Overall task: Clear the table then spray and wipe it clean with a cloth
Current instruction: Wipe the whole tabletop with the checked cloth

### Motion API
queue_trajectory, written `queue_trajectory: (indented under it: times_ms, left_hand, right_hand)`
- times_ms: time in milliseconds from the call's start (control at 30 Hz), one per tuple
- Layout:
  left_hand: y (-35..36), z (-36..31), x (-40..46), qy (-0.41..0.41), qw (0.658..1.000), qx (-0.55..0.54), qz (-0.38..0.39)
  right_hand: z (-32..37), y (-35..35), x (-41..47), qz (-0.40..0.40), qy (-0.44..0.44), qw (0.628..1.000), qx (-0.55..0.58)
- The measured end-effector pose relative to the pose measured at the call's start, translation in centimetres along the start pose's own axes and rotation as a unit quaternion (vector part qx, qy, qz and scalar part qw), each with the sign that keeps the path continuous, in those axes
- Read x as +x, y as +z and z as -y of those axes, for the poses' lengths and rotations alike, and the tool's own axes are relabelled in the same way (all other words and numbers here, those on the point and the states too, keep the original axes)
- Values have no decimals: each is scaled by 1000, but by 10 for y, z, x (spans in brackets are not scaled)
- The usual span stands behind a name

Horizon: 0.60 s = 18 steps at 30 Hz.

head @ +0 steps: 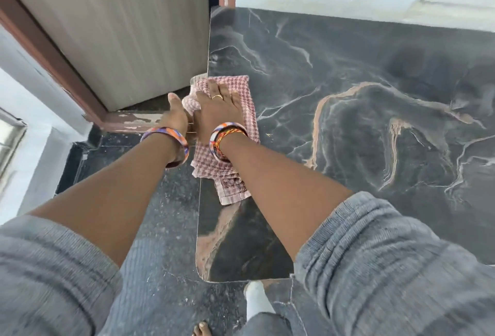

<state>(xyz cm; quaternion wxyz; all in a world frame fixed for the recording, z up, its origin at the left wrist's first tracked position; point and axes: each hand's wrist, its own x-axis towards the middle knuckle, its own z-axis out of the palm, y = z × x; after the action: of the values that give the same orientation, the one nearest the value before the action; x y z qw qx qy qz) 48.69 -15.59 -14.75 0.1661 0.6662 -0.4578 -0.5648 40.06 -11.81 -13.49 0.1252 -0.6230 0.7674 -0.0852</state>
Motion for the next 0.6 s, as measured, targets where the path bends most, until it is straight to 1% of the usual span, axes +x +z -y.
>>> queue_trajectory:
  times_ms: [67,167,233,333,433,500,600]
  left_hand:
    - [11,-24,-3,26,998,25,-56]
    - [31,-50,10,63,987,111,-100]
    - [42,-66,14,88,978,145,-122]
    - [56,-76,27,128,950,219,-183]
    - [74,-88,32,174,910,290,-239]
    - [87,-96,33,212,887,325,-248]
    - [109,-109,34,256,874,348,-224]
  right_hand:
    - [-12,-6,31,5,-7,1000,6]
    - [-32,-14,73,6,-10,1000,6]
    - [-45,-18,96,3,-14,1000,15]
    - [-70,-28,124,-1,-18,1000,8]
    - [-106,-42,151,-5,-7,1000,-4]
    - [-132,-52,164,-6,5,1000,-11]
    - [-168,-64,176,-6,22,1000,-14]
